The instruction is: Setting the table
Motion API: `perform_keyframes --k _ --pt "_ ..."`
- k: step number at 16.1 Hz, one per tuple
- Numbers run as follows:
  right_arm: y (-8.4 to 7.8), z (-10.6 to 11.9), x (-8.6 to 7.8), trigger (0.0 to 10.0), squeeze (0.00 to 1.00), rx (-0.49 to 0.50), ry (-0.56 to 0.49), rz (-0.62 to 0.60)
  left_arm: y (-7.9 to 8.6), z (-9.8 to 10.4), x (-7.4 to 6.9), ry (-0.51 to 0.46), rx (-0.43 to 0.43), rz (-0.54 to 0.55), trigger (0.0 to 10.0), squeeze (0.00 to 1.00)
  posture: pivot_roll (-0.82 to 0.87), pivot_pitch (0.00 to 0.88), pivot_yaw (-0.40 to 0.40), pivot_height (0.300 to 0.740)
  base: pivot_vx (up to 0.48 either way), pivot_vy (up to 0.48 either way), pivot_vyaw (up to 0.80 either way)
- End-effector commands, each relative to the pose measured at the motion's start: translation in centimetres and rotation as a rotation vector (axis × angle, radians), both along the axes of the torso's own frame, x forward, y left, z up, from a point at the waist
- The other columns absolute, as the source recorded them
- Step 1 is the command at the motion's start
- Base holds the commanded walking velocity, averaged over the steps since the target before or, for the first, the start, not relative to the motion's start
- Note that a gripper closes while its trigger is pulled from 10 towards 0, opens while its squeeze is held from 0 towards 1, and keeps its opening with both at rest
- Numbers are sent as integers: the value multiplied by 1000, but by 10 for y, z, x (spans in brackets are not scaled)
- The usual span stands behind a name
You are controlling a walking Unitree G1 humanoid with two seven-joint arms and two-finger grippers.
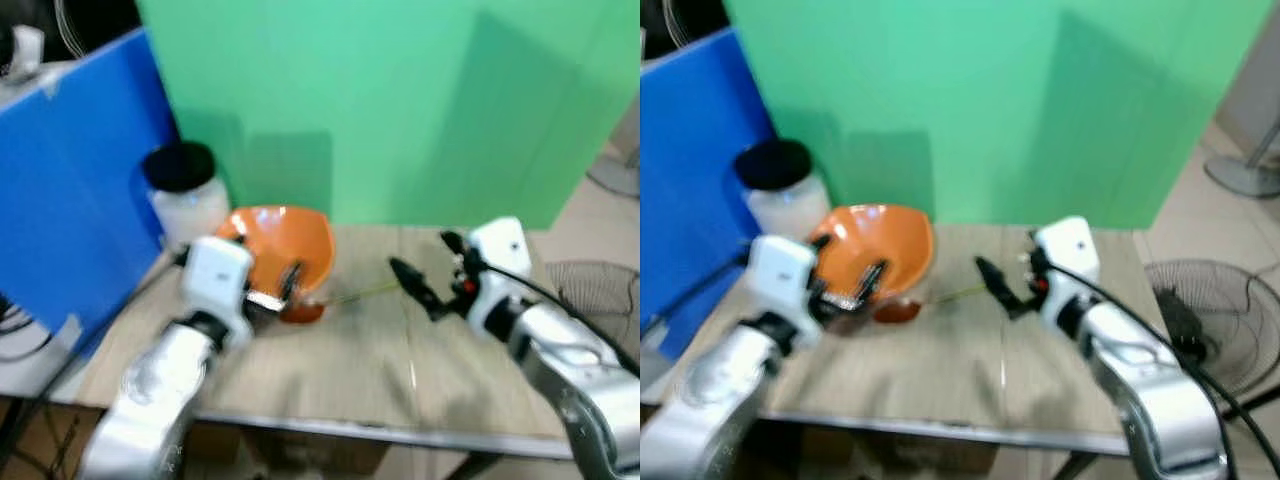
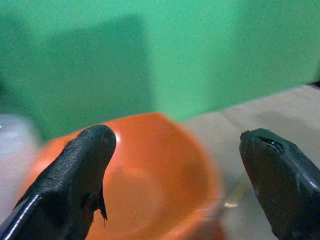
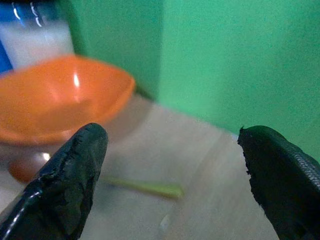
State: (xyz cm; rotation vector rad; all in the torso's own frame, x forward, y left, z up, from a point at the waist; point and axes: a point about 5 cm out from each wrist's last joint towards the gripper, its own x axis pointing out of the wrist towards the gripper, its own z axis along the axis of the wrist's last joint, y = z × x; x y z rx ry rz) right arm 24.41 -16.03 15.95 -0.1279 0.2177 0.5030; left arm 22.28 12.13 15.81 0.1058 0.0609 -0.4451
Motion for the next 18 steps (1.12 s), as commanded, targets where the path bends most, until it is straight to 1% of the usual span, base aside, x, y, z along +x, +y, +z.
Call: perform_keyframes --k 1,2,3,5,6,8,9,10,12,13,14,15,16,17,18 --pt "6 4 4 10000 0 -3 -29 79 2 1 -2 -6 22 -10 10000 0 102 0 10 740 0 0 0" --pt "7 3 10 10000 514 -17 -34 154 0 0 -3 -5 30 -25 10000 0 103 0 9 740 0 0 0" --pt "8 2 16 10000 1000 -38 -47 199 0 0 -4 -4 37 -31 10000 0 106 0 7 740 0 0 0" --pt "7 -1 29 10000 1000 -54 -58 294 1 -1 -3 -1 49 -34 10000 0 107 0 4 740 0 0 0" --pt "8 -3 40 10000 1000 -85 -58 361 1 -2 -3 3 60 -54 10000 0 109 0 0 740 0 0 0" --pt "11 -7 52 10000 1000 -146 -33 449 2 -2 -2 8 85 -104 10000 0 112 0 -5 740 0 0 0" --pt "17 -11 60 10000 1000 -173 -12 524 4 -2 -3 18 98 -161 10000 0 115 0 -8 740 0 0 0" --pt "21 -15 65 10000 1000 -195 7 574 6 -3 -5 32 117 -209 10000 0 118 0 -8 740 0 0 0" --pt "29 -25 77 10000 1000 -242 62 689 9 -5 -12 75 164 -342 10000 0 124 0 -12 740 0 0 0" --pt "32 -29 81 10000 859 -254 89 722 10 -5 -16 95 178 -395 10000 0 128 0 -15 740 0 0 0" --pt "35 -33 85 10000 0 -278 112 736 9 -6 -20 118 193 -453 10000 0 130 0 -19 740 0 0 0" --pt "38 -36 89 10000 0 -299 128 745 8 -6 -24 136 201 -497 10000 0 129 0 -22 740 0 0 0" --pt "38 -42 96 4980 0 -307 152 729 7 -6 -26 146 200 -531 10000 0 126 0 -28 740 0 0 0" --pt "38 -45 98 3373 0 -321 164 717 6 -7 -26 148 199 -537 10000 0 128 0 -32 740 0 0 0" --pt "37 -46 98 3373 0 -325 170 715 5 -7 -27 148 199 -539 10000 0 127 0 -33 740 0 0 0"
